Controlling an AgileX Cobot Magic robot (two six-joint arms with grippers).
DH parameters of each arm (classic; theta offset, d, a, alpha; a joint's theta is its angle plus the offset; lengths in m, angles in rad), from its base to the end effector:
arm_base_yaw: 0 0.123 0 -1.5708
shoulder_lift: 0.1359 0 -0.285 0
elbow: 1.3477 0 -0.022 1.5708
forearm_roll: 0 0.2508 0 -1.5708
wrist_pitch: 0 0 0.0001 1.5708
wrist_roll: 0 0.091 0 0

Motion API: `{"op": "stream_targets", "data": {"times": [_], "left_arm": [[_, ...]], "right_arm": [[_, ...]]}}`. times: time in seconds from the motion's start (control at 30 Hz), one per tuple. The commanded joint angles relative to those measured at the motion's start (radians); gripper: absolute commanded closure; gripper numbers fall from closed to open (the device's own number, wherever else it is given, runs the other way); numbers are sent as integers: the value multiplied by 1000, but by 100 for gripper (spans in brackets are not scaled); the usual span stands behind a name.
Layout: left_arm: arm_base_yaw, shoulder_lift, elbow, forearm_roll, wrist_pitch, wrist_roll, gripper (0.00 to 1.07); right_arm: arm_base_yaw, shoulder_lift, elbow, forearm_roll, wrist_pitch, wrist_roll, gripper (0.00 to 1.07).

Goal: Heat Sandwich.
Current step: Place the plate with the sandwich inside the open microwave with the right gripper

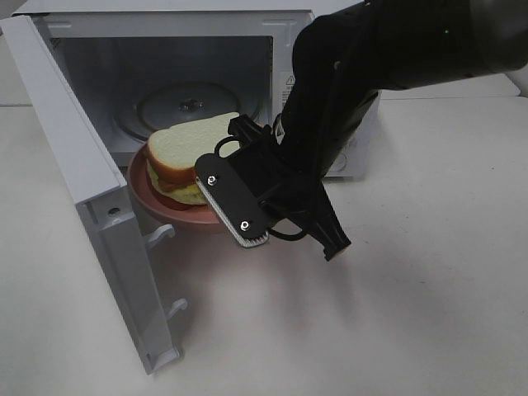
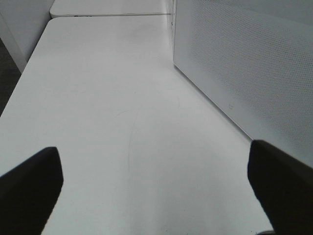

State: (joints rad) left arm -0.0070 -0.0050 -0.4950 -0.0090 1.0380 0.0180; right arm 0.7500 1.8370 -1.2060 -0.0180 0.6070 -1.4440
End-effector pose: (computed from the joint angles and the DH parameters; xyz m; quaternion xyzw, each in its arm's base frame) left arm -0.0041 -0.0007 0.2777 0.0107 0.8472 -0.0016 0.5312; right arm 0.2747 0.2546 0.1912 -0.8731 0.4407 -0.0771 0.1938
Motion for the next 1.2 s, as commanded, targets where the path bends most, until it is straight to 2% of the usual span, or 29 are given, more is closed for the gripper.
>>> {"op": "stream_targets", "data": {"times": [0.03, 0.33, 0.6, 1.2], "left_arm": [[4, -27, 1, -2, -4, -3, 9], [4, -27, 1, -2, -4, -3, 9], [4, -27, 1, -2, -4, -3, 9], [4, -27, 1, -2, -4, -3, 9]], "right_arm": [[-6, 27, -61, 6, 24, 1, 107], [-6, 81, -155, 6, 69, 12, 107], [-6, 160, -298, 6, 117, 43, 107], [-6, 261, -489, 6, 168, 66, 107]]}}
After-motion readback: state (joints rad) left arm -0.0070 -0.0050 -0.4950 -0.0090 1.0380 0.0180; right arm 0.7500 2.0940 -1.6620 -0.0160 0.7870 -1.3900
